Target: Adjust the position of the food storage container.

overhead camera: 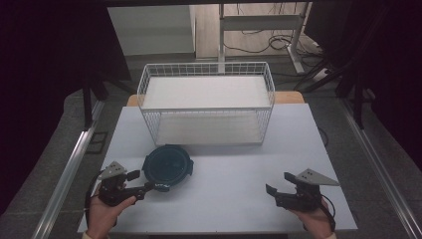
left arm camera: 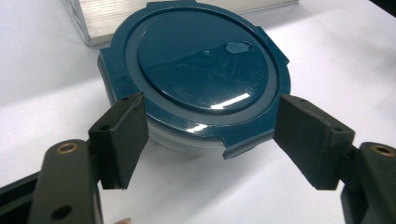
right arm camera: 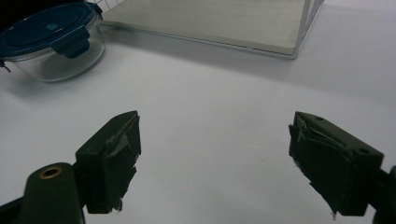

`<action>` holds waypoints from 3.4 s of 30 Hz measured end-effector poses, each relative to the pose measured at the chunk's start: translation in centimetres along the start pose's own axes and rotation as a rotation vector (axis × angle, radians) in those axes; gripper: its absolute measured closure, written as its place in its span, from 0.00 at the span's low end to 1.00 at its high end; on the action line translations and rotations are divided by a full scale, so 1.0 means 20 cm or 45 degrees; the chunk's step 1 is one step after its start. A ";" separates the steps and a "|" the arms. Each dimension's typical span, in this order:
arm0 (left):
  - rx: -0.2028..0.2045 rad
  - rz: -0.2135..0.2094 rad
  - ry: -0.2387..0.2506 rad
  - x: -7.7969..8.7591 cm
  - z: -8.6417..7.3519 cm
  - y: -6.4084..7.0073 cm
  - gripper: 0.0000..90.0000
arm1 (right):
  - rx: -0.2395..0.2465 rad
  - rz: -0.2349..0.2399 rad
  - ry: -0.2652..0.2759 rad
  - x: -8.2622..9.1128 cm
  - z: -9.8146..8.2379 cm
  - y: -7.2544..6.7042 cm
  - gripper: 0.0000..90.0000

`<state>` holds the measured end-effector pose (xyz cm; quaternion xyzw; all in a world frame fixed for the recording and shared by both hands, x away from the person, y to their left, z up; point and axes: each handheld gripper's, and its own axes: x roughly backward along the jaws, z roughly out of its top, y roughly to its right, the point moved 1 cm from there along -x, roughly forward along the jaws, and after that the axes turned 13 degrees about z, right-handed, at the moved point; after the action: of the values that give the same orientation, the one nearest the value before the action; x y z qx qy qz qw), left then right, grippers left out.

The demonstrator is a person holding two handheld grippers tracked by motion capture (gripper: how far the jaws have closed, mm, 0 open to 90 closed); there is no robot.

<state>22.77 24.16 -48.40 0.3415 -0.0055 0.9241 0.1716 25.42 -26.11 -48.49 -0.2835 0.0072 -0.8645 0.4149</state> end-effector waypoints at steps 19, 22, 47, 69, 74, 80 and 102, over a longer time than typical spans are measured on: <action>0.039 -0.010 0.016 0.03 0.04 -0.05 0.34 | -0.018 0.004 -0.026 0.01 -0.01 0.01 0.23; 0.035 -0.017 0.027 0.03 0.06 -0.05 0.35 | -0.020 0.002 -0.029 0.00 -0.01 0.02 0.24; -0.015 0.003 -0.020 -0.03 0.24 -0.10 0.66 | -0.010 -0.019 -0.106 -0.02 -0.02 0.04 0.25; 0.002 0.065 -0.190 -0.27 0.31 -0.25 1.00 | -0.007 -0.041 -0.149 -0.04 -0.03 0.05 0.24; -0.012 0.100 -0.237 -0.34 0.32 -0.28 1.00 | -0.006 -0.047 -0.156 -0.05 -0.04 0.05 0.24; -0.005 0.137 -0.273 -0.39 0.32 -0.31 1.00 | -0.010 -0.062 -0.169 -0.05 -0.04 0.06 0.24; -0.038 0.100 -0.348 -0.49 0.29 -0.29 1.00 | -0.009 -0.066 -0.184 -0.06 -0.04 0.06 0.24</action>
<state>35.24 25.76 -50.72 0.4612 -0.0559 0.8747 0.1381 26.41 -26.14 -50.13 -0.3466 -0.0270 -0.8523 0.3908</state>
